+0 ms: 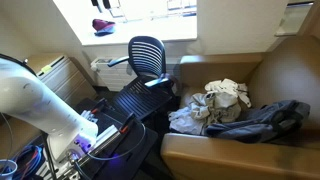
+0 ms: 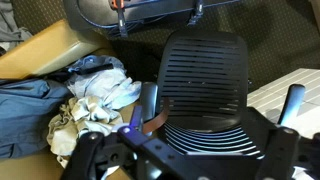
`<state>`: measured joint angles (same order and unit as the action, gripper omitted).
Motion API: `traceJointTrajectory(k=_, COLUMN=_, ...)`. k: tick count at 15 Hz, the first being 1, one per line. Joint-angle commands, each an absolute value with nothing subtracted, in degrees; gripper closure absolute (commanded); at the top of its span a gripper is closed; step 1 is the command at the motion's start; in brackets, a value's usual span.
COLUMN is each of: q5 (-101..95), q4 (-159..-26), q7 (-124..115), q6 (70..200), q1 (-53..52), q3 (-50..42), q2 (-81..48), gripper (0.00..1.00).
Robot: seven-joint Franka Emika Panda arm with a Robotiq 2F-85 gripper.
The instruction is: Move the brown clothing from the brown chair to the black chair
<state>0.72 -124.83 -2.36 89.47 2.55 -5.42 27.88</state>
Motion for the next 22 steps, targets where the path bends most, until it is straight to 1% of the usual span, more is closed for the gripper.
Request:
traceJointTrajectory(k=1, q5=1.0, q4=-124.7, q7=-2.1, q6=89.4, q1=3.3, q3=-4.8, q2=27.8, gripper=0.0)
traceJointTrajectory(k=12, q5=1.0, q4=-124.7, q7=-2.1, q6=89.4, q1=3.3, q3=-4.8, q2=27.8, gripper=0.0)
traceJointTrajectory(k=14, q5=0.5, q4=-124.2, q7=-6.3, q6=91.7, q1=4.2, q3=-4.3, q2=22.3, gripper=0.0)
traceJointTrajectory(k=15, q5=1.6, q4=-124.0, q7=-5.4, q6=90.8, q1=3.1, q3=-4.4, q2=19.2, gripper=0.0)
traceJointTrajectory(k=18, q5=1.9, q4=-124.8, q7=-7.2, q6=90.9, q1=1.0, q3=-1.2, q2=12.1, gripper=0.0)
traceJointTrajectory(k=22, q5=4.3, q4=-122.2, q7=-9.4, q6=95.2, q1=-1.8, q3=2.2, q2=-1.0, gripper=0.0)
